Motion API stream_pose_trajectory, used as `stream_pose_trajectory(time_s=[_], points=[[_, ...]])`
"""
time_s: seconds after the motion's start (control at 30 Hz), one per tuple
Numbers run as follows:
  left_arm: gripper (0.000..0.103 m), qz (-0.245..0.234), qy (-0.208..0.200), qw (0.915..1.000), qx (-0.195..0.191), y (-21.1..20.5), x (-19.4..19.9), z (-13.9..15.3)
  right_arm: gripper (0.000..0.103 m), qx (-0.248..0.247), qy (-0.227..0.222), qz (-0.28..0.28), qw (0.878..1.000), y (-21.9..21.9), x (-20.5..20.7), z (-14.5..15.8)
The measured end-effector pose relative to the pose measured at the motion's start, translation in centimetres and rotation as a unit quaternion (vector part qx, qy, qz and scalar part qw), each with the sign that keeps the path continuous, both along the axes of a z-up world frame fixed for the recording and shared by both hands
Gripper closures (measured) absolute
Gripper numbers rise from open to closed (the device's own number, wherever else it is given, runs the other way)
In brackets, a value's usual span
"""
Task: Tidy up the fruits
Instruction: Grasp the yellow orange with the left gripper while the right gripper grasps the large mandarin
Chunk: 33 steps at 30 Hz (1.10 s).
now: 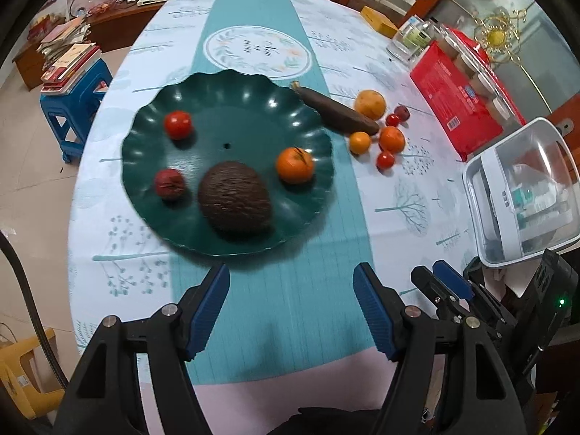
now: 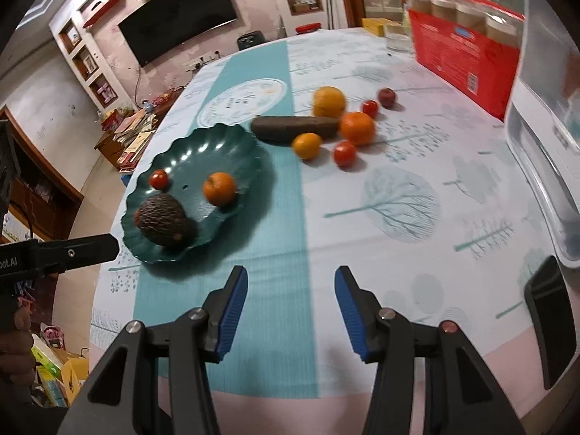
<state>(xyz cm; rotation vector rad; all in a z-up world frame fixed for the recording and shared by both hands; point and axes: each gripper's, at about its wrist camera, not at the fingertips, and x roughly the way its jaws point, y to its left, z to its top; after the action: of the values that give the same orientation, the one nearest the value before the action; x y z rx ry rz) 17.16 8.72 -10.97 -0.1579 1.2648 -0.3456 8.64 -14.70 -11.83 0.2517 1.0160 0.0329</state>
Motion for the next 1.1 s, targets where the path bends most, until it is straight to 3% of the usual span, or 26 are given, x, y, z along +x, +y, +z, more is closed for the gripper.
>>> stream_pose_trajectory(time_s=[0.3, 0.57, 0.83, 1.1], points=[[0.033, 0.001, 0.007, 0.9998, 0.021, -5.9, 0.9, 1.1, 0.052, 0.012, 0.010, 0.007, 1.000, -6.3, 1.6, 0.9], [0.033, 0.008, 0.029, 0.9985, 0.046, -9.9, 4.0, 1.2, 0.047, -0.004, 0.010, 0.052, 0.999, -10.2, 5.1, 1.8], [0.033, 0.020, 0.048, 0.9963, 0.069, -13.3, 8.2, 0.8, 0.043, -0.021, -0.013, 0.099, 0.995, -11.6, 9.8, 3.1], [0.033, 0.034, 0.062, 0.9949, 0.071, -15.1, 12.7, 0.0, 0.042, -0.021, -0.033, 0.136, 0.990, -10.1, 13.6, 2.8]])
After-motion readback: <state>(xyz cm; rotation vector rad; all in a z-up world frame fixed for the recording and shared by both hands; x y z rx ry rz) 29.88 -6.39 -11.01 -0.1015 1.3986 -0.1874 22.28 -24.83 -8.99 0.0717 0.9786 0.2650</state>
